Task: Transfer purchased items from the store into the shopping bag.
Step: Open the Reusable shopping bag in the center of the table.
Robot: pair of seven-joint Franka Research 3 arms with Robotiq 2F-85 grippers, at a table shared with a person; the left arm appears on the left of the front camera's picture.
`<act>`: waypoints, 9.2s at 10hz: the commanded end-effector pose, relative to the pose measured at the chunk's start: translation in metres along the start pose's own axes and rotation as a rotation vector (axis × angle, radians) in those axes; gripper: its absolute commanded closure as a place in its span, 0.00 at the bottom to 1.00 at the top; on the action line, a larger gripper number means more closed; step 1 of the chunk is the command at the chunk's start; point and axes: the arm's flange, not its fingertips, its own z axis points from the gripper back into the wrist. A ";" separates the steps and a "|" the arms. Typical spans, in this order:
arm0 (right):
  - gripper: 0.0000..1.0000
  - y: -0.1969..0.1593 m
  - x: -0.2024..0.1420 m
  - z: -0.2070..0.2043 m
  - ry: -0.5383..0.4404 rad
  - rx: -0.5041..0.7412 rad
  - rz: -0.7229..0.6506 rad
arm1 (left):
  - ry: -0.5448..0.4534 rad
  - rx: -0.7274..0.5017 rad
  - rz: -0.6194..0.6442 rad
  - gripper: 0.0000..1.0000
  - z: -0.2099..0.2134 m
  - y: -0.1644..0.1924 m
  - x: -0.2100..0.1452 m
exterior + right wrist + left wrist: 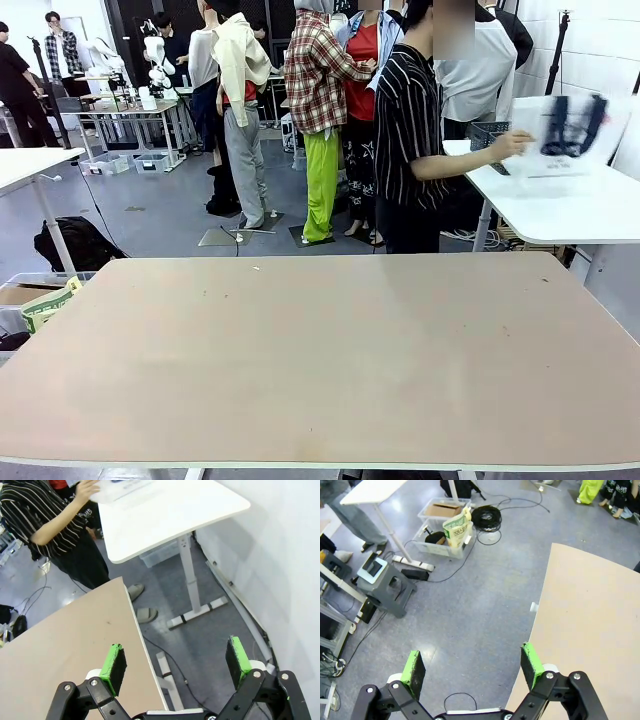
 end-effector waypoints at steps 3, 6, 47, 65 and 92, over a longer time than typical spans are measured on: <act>0.00 0.001 0.001 0.003 0.011 -0.003 0.009 | -0.001 0.005 -0.019 0.00 0.001 0.002 0.000; 0.00 0.001 0.001 0.003 0.011 -0.003 0.009 | -0.001 0.005 -0.019 0.00 0.001 0.002 0.000; 0.00 0.176 0.001 0.044 0.073 0.271 0.172 | -0.138 -0.384 -0.171 0.00 0.035 -0.149 0.065; 0.00 0.449 -0.053 0.108 0.419 0.557 0.322 | -0.026 -0.790 -0.356 0.00 0.090 -0.441 0.101; 1.00 0.571 -0.136 0.076 0.635 0.514 0.275 | 0.440 -0.748 -0.593 0.97 0.060 -0.537 0.070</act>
